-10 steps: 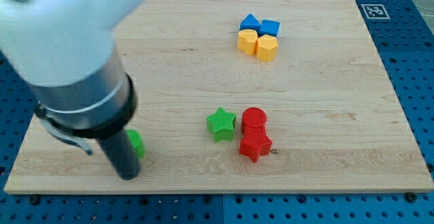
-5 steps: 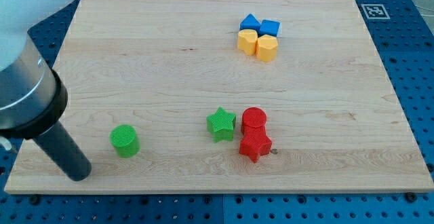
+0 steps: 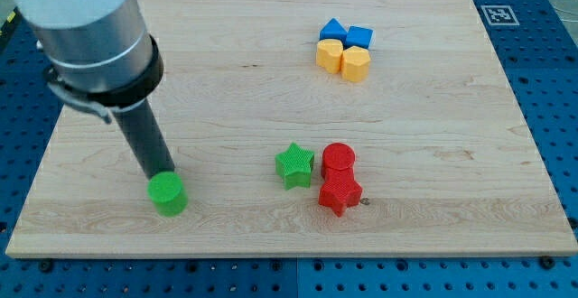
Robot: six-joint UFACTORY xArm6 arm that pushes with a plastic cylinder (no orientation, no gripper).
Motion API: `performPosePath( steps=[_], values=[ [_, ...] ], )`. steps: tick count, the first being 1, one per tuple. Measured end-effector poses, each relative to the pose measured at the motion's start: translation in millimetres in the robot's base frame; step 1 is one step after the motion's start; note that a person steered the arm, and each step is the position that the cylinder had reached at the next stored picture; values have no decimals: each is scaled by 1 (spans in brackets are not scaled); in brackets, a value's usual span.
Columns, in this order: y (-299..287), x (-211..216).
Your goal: Push the green circle towards left side
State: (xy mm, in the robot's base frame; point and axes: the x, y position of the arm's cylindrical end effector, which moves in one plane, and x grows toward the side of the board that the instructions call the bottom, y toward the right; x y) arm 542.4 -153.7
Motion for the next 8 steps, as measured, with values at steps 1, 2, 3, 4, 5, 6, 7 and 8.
performPosePath(
  steps=[1,2,3,4,5,6,7,8],
  values=[
    [-10,3],
    [-27,-9],
    [-51,-28],
    [-88,-26],
    [-131,17],
    [-150,67],
    [-144,75],
    [-120,75]
  ],
)
